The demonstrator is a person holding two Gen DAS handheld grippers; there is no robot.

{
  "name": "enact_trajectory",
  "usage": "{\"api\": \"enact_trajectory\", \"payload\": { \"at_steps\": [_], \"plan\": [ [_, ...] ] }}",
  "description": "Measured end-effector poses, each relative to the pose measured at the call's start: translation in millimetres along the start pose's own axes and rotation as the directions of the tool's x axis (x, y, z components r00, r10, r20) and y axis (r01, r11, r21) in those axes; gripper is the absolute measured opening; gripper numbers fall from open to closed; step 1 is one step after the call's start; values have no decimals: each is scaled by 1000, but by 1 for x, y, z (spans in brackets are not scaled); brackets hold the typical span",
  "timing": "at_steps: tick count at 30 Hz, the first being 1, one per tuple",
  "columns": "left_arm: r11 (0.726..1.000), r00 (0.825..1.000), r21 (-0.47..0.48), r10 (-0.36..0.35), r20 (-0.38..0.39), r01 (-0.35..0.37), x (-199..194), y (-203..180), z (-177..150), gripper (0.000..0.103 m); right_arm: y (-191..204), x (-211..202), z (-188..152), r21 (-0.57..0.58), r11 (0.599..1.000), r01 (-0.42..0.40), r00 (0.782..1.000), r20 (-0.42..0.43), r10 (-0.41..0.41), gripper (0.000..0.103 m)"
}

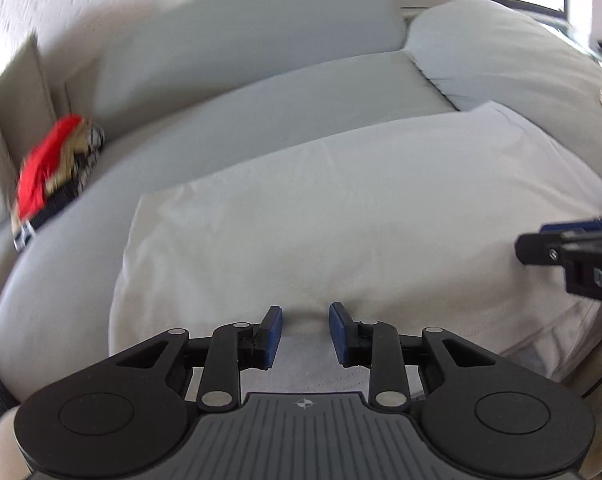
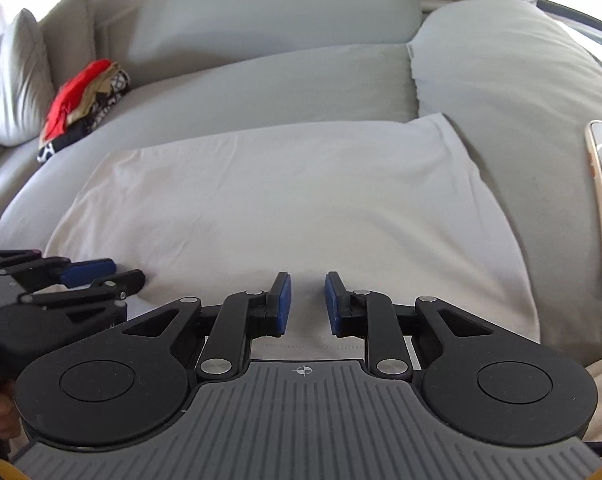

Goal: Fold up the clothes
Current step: 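Pinch the shirt edge with the right gripper and straighten it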

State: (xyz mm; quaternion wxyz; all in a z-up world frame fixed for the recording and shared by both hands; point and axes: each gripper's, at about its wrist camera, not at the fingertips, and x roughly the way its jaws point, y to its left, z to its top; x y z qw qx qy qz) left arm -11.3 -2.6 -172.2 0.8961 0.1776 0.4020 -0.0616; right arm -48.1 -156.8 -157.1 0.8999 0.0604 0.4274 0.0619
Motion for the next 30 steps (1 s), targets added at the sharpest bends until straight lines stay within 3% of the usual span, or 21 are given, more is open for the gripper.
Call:
{"api": "enact_trajectory", "payload": {
  "at_steps": [3, 8, 12, 15, 19, 21, 23, 26, 30],
  "plan": [
    [1000, 1000, 13, -5, -25, 6, -2, 0, -2, 24, 4, -1, -8, -58, 998, 16, 1000, 3, -16, 25],
    [1000, 998, -4, -20, -59, 20, -6, 3, -7, 22, -6, -7, -15, 10, 1000, 11, 998, -65, -10, 25],
    [998, 992, -11, -63, -108, 62, -13, 2, -16, 22, -20, -8, -33, 102, 995, 22, 979, -205, -1, 25],
    [990, 971, -50, -139, -194, 132, -12, 4, -28, 29, -37, -9, -56, 232, 972, 27, 956, -290, 43, 28],
    [978, 947, -115, -201, -250, 177, -12, 9, -43, 30, -58, -28, -66, 359, 932, 43, 974, -223, 41, 33],
    [973, 954, -147, -206, -217, 177, -17, 14, -42, 30, -68, -40, -66, 402, 915, 41, 987, -157, 24, 47],
    [972, 966, -160, -199, -162, 173, -25, 19, -37, 31, -77, -49, -65, 453, 891, 25, 995, -98, 21, 53],
    [971, 979, -176, -181, -92, 163, -35, 22, -30, 34, -97, -53, -63, 550, 835, -24, 998, -29, 47, 55],
    [969, 983, -199, -163, -78, 145, -31, 26, -17, 35, -127, -51, -62, 672, 736, -84, 996, 31, 86, 56]
  ]
}}
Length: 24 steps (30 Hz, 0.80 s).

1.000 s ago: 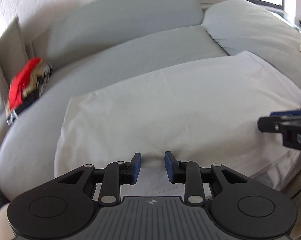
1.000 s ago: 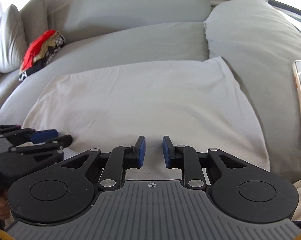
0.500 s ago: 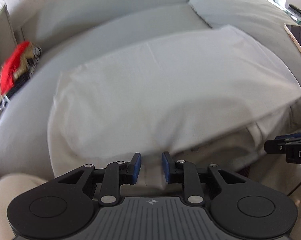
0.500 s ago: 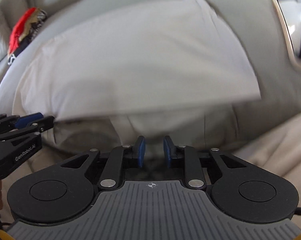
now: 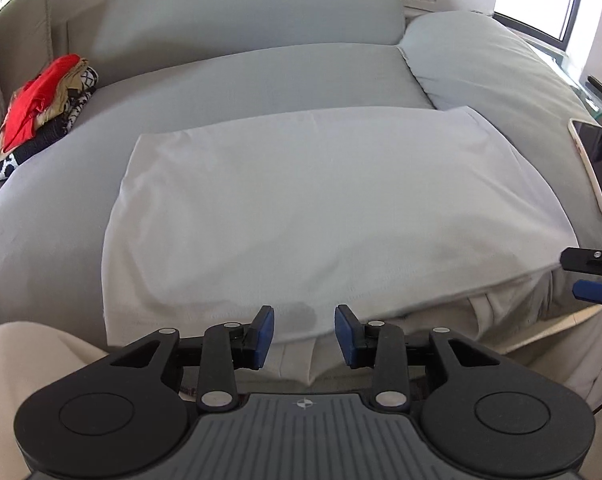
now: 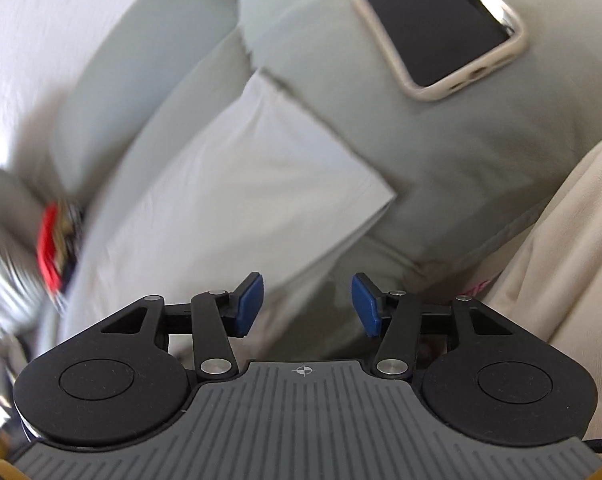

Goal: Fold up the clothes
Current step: 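Pinch the shirt edge with the right gripper and straighten it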

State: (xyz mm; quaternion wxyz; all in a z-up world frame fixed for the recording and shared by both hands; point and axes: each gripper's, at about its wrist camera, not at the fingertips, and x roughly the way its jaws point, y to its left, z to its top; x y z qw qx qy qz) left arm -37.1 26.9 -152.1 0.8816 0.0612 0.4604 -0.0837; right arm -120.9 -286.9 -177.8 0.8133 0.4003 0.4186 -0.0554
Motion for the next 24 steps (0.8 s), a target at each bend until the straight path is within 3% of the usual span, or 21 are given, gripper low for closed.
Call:
{"api": "enact_trajectory", "payload": {
  "at_steps": [3, 8, 17, 24],
  "plan": [
    [1000, 1000, -7, 6, 15, -6, 4, -3, 14, 35, -19, 4, 10, 131, 989, -71, 997, -16, 74, 56],
    [1000, 1000, -14, 16, -3, -16, 25, -7, 27, 35, -41, 30, 7, 321, 929, -187, 972, -77, 222, 56],
    [1000, 1000, 2, 20, -11, -20, 32, -8, 26, 37, -47, 49, 8, 301, 933, -195, 980, 36, 193, 58],
    [1000, 1000, -3, 12, -14, -12, 33, -7, 27, 37, -48, 54, 15, 244, 928, -282, 959, 91, 268, 62]
  ]
}}
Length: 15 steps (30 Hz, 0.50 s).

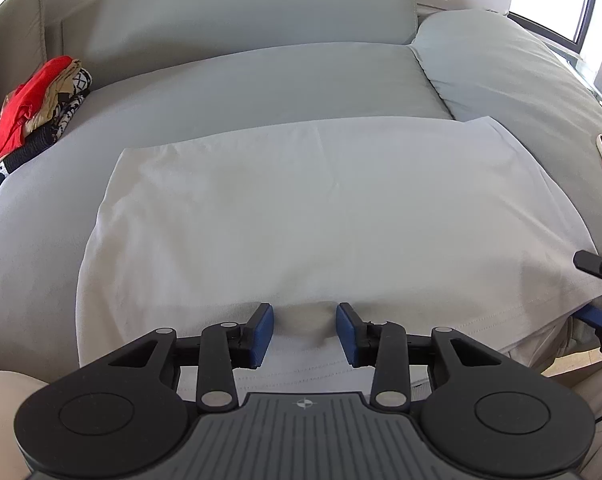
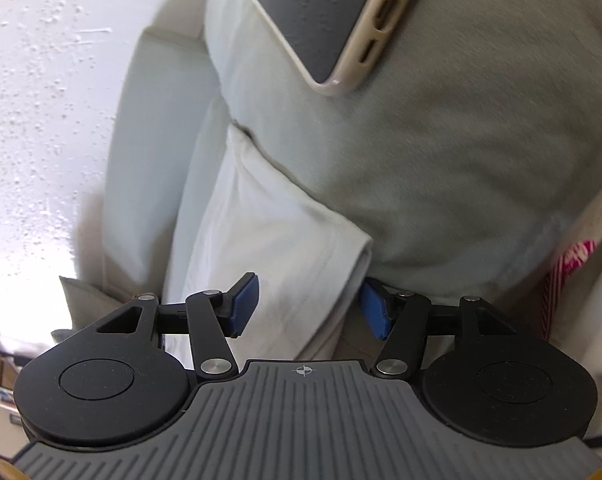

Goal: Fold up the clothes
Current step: 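Pinch the shirt edge with the right gripper and straighten it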

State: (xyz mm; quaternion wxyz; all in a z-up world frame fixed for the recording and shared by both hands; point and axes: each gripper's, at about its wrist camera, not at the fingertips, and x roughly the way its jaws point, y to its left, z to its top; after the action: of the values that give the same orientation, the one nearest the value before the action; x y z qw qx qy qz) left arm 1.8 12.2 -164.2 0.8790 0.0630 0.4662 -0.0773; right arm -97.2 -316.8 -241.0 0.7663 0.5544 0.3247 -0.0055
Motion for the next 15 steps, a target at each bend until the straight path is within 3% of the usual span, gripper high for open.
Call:
{"api": "enact_trajectory", "payload": {
  "at_steps": [5, 10, 15],
  "plan": [
    [1000, 1000, 0, -9, -5, 9, 1, 2, 1, 37, -6, 3, 6, 72, 995, -72, 993, -93, 79, 60],
    [1000, 1000, -1, -15, -8, 15, 2, 2, 1, 37, -12, 7, 1, 138, 987, -83, 977, -181, 108, 54],
    [1000, 1000, 1, -19, -6, 19, 3, 3, 1, 38, -14, 10, 4, 188, 966, -177, 976, -93, 197, 54]
  ]
}}
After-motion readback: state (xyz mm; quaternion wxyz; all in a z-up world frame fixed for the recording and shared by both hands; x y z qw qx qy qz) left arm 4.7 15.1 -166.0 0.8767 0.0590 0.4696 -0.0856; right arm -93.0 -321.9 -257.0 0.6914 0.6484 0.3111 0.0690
